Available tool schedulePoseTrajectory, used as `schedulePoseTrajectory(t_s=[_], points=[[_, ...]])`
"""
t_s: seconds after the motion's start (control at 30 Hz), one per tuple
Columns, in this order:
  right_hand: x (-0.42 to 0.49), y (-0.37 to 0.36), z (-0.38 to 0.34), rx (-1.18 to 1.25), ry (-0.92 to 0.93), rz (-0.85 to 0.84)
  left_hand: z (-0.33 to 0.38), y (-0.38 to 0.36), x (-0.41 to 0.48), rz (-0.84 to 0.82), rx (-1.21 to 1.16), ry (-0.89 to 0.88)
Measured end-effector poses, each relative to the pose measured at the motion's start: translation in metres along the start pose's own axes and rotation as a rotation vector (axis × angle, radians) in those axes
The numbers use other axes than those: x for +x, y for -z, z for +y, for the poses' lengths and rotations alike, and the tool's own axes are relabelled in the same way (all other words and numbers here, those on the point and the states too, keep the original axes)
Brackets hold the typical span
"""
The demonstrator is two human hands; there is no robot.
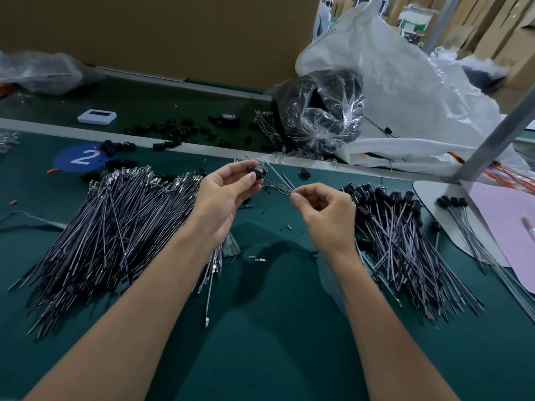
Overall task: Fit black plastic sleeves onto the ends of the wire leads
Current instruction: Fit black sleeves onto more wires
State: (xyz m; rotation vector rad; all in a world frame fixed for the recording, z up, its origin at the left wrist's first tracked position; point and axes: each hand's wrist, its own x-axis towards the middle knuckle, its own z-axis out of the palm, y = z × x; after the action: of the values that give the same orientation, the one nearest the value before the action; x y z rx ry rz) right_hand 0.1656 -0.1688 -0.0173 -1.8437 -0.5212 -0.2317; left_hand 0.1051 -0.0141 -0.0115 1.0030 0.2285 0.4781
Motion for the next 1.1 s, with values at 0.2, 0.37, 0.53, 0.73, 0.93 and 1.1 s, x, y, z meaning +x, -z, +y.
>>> schedulePoseTrajectory(t_s=[0.2, 0.37, 0.53, 0.73, 0.93, 1.1], points=[[0.001, 0.0, 0.001, 0.04, -0.016, -0.01, -0.002, 0.0, 0.0, -0.03, 0.04, -0.008], [0.002, 0.001, 0.004, 0.073, -0.038, -0.033, -0.002, 0.001, -0.001, -0.024, 0.127, -0.03], [0.001, -0.002, 0.003, 0.049, -0.038, -0.048, -0.009, -0.005, -0.004, -0.13, 0.362, -0.045], [-0.002, -0.003, 0.001, 0.022, -0.001, -0.041, -0.013, -0.006, -0.002, -0.112, 0.188, 0.044], [-0.001, -0.001, 0.001, 0.034, -0.019, -0.014, -0.007, -0.001, 0.002, 0.063, -0.032, 0.059], [-0.001, 0.0, 0.003, -0.122, 0.054, -0.032, -0.002, 0.002, 0.003, 0.172, -0.16, 0.042]])
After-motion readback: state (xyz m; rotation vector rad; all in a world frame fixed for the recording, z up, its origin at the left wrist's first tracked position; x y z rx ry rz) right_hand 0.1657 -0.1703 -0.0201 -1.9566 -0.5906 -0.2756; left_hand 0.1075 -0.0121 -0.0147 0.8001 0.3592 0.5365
